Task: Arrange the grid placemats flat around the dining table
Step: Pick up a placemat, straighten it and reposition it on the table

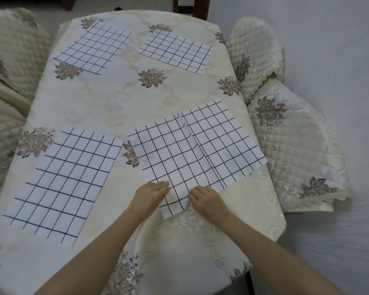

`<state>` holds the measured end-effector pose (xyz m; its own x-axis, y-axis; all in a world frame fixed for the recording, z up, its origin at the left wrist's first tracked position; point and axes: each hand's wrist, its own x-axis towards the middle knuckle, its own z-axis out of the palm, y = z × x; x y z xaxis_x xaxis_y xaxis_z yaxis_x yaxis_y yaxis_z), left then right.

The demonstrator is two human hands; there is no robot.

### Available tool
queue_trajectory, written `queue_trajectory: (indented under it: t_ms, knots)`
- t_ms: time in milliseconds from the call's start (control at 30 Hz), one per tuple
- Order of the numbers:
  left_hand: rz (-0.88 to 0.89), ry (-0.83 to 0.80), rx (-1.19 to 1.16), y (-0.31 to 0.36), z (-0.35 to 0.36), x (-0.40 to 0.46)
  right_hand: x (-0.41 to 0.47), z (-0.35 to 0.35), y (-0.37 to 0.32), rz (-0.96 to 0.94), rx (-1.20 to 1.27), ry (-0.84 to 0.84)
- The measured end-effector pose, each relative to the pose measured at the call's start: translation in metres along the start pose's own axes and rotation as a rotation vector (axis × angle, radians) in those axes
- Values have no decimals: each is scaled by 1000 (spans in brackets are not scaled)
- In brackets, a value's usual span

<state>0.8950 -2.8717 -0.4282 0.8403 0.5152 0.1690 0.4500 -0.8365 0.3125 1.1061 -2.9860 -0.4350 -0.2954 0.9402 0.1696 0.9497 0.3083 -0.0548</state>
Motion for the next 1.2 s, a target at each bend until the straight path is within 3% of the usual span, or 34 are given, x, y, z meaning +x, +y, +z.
queue_trajectory:
  t_ms: [200, 367, 433, 633, 800, 933, 1200]
  knots:
    - [-20, -11, -21, 9, -4, -5, 8, -4, -8, 175, 87, 22]
    - [-88, -271, -33, 14, 3, -22, 16, -3, -11, 349, 185, 92]
    - [-52, -301, -31, 13, 3, -21, 16, -5, -12, 361, 204, 120]
    - [-34, 59, -94, 24, -15, -12, 11, -23, -15, 343, 216, 195]
    - [-104, 36, -158, 37, -27, 1, 8, -39, -14, 346, 255, 269]
    - [-194, 94, -192, 48, -52, 17, 3, -51, -9, 316, 219, 229]
    - [-123, 268, -195, 52, -116, 42, 21, -89, 6, 433, 187, 364]
